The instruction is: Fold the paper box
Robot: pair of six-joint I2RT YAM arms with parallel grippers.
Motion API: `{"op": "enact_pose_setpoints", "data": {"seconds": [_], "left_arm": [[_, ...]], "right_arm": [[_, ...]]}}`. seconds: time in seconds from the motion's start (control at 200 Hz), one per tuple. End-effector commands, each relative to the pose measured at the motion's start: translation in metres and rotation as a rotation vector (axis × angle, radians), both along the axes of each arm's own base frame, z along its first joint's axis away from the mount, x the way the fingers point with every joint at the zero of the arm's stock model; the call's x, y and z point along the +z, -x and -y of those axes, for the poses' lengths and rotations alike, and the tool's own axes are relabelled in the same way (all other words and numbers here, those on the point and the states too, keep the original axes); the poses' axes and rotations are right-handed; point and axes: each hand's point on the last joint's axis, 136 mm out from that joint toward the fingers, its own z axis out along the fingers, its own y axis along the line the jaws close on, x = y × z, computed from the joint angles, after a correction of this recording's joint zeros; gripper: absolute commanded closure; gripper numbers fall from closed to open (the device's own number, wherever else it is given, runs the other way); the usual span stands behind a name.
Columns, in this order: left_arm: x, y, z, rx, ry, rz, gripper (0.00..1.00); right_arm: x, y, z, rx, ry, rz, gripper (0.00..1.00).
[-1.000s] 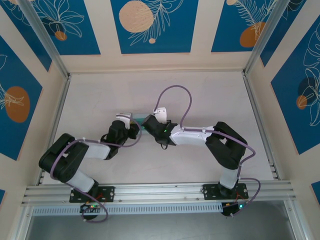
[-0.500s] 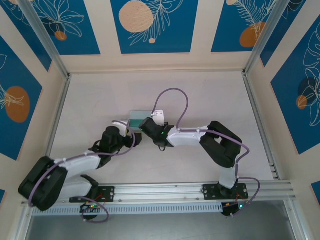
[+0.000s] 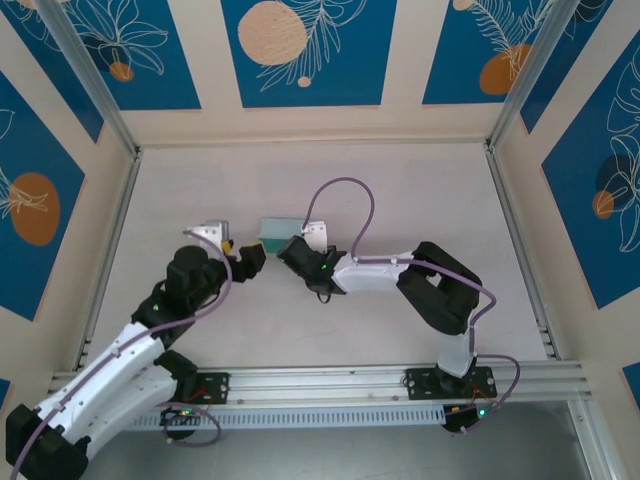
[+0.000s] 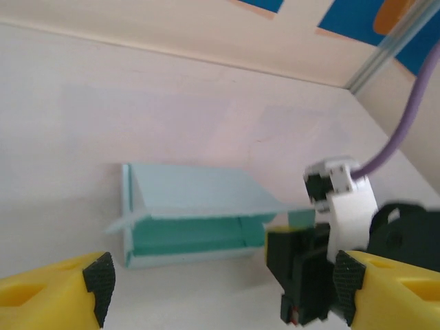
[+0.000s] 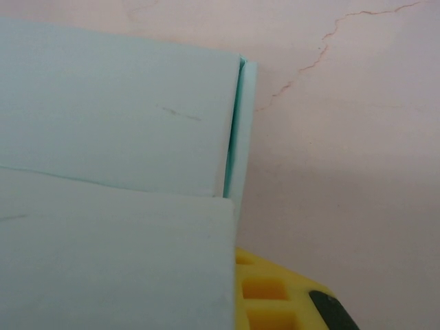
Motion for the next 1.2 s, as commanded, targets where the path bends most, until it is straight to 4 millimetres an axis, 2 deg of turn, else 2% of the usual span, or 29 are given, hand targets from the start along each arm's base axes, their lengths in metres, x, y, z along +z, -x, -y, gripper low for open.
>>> {"op": "enact_pose_setpoints", "data": {"seconds": [0.0, 0.135, 0.3, 0.505, 0.585, 0.705, 0.86, 0.99, 1.195], "left_arm": [[0.005, -0.023, -0.013, 0.080, -0.136, -0.054, 0.14], [0.005, -0.063, -0.008, 0.067, -0.196, -0.122, 0.11], [-0.036, -0.101, -0.003, 0.043, -0.260, -0.275, 0.09], [-0.079, -0.115, 0.018, -0.046, -0.276, -0.391, 0.07], [-0.092, -0.116, 0.016, -0.047, -0.310, -0.421, 0.06], [-0.108, -0.115, 0.012, -0.037, -0.349, -0.458, 0.05], [-0.131, -0.113, 0.009, -0.030, -0.372, -0.508, 0.05], [-0.145, -0.110, 0.009, -0.021, -0.371, -0.535, 0.05], [-0.154, -0.111, 0.007, -0.008, -0.373, -0.547, 0.05]], "right_arm": [[-0.047, 0.027, 0.013, 0.050, 0.123, -0.160, 1.00], [-0.047, 0.027, 0.011, 0.056, 0.131, -0.161, 1.00], [-0.046, 0.029, 0.009, 0.067, 0.143, -0.161, 1.00], [-0.048, 0.031, 0.006, 0.071, 0.153, -0.171, 1.00], [-0.049, 0.032, 0.005, 0.080, 0.156, -0.178, 1.00], [-0.049, 0.035, 0.003, 0.086, 0.153, -0.190, 0.93], [-0.046, 0.043, 0.002, 0.095, 0.167, -0.209, 0.75], [-0.041, 0.049, -0.001, 0.113, 0.175, -0.221, 0.55], [-0.022, 0.055, -0.010, 0.156, 0.127, -0.224, 0.31]]}}
